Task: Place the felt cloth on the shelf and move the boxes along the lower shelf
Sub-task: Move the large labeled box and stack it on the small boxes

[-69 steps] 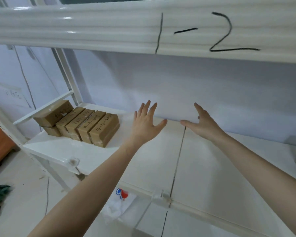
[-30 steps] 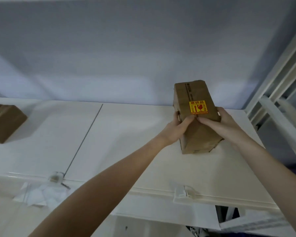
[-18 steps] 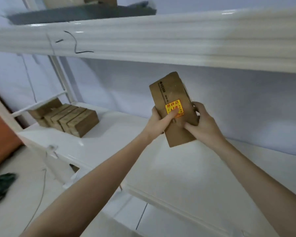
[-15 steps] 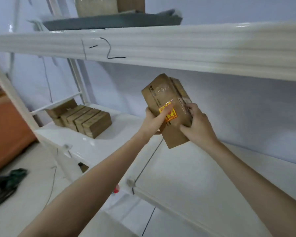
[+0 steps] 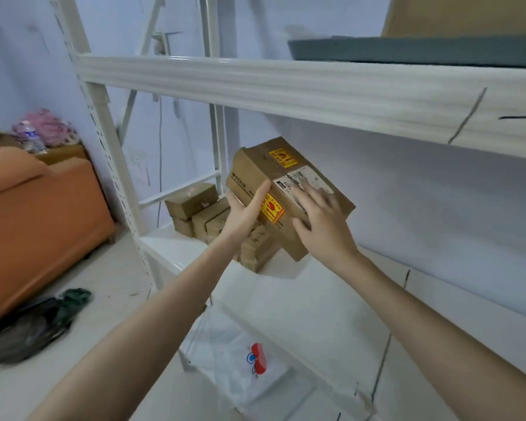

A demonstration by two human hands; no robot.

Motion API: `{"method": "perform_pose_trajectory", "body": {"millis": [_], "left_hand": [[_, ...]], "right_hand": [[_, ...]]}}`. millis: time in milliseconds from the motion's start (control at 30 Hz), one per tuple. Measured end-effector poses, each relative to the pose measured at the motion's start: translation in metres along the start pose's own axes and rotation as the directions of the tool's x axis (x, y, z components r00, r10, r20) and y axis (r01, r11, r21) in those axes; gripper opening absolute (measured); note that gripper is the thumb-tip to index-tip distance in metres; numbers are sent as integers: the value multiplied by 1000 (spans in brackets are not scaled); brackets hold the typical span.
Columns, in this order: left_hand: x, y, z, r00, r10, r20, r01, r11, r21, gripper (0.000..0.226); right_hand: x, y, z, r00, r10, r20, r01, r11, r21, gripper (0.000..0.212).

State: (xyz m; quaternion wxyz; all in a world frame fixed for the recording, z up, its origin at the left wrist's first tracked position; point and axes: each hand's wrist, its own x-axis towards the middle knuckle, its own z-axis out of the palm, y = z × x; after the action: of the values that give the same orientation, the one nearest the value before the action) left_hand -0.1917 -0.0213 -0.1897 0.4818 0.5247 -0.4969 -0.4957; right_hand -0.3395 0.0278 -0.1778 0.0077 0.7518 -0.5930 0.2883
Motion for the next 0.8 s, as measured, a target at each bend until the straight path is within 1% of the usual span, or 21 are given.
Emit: {"method": "perform_pose_trajectory", "body": {"millis": [33, 100, 200, 233, 333, 367, 400, 467, 500, 533, 567, 600, 633, 700, 800], "left_hand": [[10, -3, -15, 1000, -2, 1, 2, 1000, 23, 103], [32, -7, -42, 999, -24, 27, 22, 998, 66, 106], [64, -13, -71, 997, -68, 28, 62, 983, 172, 111], [71, -14, -75, 997, -66, 35, 58, 977, 203, 113], [92, -22, -80, 996, -31, 78, 14, 978, 210, 106], [95, -28, -79, 997, -36, 71, 17, 970, 244, 103], [98, -33, -78, 997, -43, 60, 25, 960, 277, 101], [106, -44, -78, 997, -51, 49, 33, 944, 328, 100], [111, -50, -78, 997, -50, 53, 30, 941, 338, 101], [116, -52, -78, 997, -49, 62, 25, 941, 336, 101], [121, -53, -78, 996, -51, 74, 24, 944, 330, 102], [126, -53, -74, 993, -67, 99, 31, 945, 325, 102], [131, -52, -71, 988, -84, 133, 36, 944, 327, 101], [136, -53, -63, 970, -120, 213, 39, 937, 348, 97], [136, -55, -54, 946, -177, 273, 80, 940, 332, 76]], "right_hand": [[9, -7, 10, 1000, 3, 21, -3, 1000, -14, 56], [28, -19, 32, 999, 6, 34, -5, 999, -39, 55], [52, -36, 64, 1000, -26, -10, 25, 996, -88, 45], [57, -43, 73, 1000, -28, 0, 28, 997, -71, 42], [71, -59, 108, 996, -23, 88, 24, 1000, -14, 34], [72, -58, 116, 996, -16, 84, 17, 1000, -16, 32], [74, -51, 121, 999, 1, 35, 0, 1000, -13, 32], [80, -30, 120, 983, 151, -105, -150, 988, 24, 37], [80, -18, 116, 957, 275, -98, -272, 961, 42, 44], [80, -6, 110, 923, 383, -40, -380, 923, 58, 52], [80, 4, 105, 896, 443, 39, -444, 894, 58, 59], [78, 13, 104, 882, 458, 105, -466, 883, 58, 63], [76, 14, 103, 885, 442, 147, -455, 888, 64, 61], [73, 15, 104, 906, 398, 145, -414, 905, 101, 55], [73, 13, 104, 898, 419, 133, -435, 889, 142, 55]]}}
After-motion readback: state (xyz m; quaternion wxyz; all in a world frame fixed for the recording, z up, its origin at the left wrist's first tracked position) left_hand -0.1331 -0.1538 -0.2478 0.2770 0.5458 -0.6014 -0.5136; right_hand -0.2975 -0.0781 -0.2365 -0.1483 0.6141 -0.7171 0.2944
